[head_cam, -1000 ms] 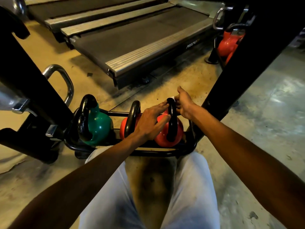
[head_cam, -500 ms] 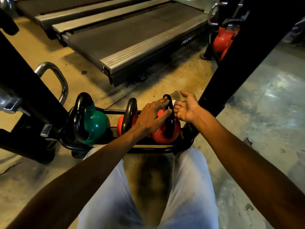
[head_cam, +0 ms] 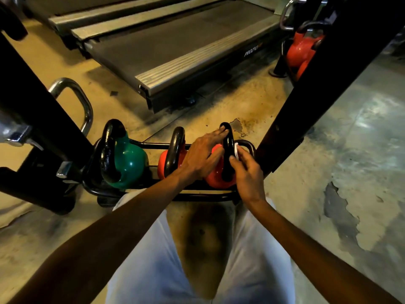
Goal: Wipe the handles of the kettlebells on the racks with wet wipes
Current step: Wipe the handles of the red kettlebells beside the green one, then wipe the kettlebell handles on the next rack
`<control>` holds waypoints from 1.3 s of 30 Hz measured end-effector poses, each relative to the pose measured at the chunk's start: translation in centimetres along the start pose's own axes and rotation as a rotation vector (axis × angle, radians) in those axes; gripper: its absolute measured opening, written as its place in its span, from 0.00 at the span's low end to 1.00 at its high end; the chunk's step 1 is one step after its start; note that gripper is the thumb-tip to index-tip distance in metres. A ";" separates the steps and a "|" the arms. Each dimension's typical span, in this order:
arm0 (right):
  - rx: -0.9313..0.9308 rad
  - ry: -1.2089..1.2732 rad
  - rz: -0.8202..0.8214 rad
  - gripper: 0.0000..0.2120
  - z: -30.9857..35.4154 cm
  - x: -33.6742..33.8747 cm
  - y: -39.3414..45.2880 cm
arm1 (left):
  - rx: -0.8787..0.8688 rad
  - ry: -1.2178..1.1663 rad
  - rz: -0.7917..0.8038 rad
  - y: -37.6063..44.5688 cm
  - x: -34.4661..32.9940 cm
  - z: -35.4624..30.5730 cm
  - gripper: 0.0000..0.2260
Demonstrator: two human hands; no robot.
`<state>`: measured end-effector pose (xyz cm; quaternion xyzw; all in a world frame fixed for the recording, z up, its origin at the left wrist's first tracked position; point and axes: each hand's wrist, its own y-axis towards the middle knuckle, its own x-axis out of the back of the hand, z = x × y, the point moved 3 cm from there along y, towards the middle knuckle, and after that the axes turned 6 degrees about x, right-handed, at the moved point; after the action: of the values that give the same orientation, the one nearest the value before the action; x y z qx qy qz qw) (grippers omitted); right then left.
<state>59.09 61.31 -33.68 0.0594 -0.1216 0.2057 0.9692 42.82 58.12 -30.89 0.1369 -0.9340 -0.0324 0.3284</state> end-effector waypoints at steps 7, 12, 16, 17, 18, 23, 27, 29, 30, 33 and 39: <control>0.355 -0.478 0.196 0.29 1.6 0.4 2.8 | -0.090 0.112 0.057 0.4 1.9 0.1 0.29; 0.471 -0.748 0.344 0.28 2.7 0.7 6.7 | -0.036 0.150 0.007 -0.6 2.6 1.4 0.29; 0.644 -1.004 0.481 0.27 4.6 0.0 9.0 | 0.002 0.157 -0.008 -1.1 3.1 2.6 0.30; 0.700 -1.068 0.509 0.28 4.9 -0.2 8.9 | 0.007 0.149 -0.012 -1.1 3.2 2.8 0.30; 0.749 -1.138 0.535 0.29 5.1 -0.3 8.4 | 0.011 0.140 -0.016 -1.1 3.2 2.9 0.30; 0.953 -1.344 0.685 0.34 3.6 -0.2 3.7 | -0.008 0.090 -0.011 -1.2 2.4 2.5 0.29; 1.212 -1.326 0.701 0.29 1.5 0.5 -0.4 | -0.024 0.062 0.015 -1.4 1.6 1.6 0.29; 1.296 -1.329 0.674 0.27 0.2 1.2 -1.3 | -0.036 0.036 0.011 -1.6 1.4 1.4 0.28; 1.318 -1.343 0.662 0.26 -0.3 1.6 -1.4 | -0.042 0.029 0.005 -1.7 1.4 1.3 0.27; 1.348 -1.371 0.617 0.23 -1.5 2.9 -1.2 | -0.061 0.030 -0.005 -2.2 1.4 1.3 0.25; 0.977 -1.150 0.390 0.30 0.3 2.2 -1.2 | -0.105 0.008 -0.039 -2.7 0.2 1.0 0.25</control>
<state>61.50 61.04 -32.85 0.5546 -0.5089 0.3394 0.5641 42.67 55.43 -31.99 0.1380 -0.9269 -0.0871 0.3380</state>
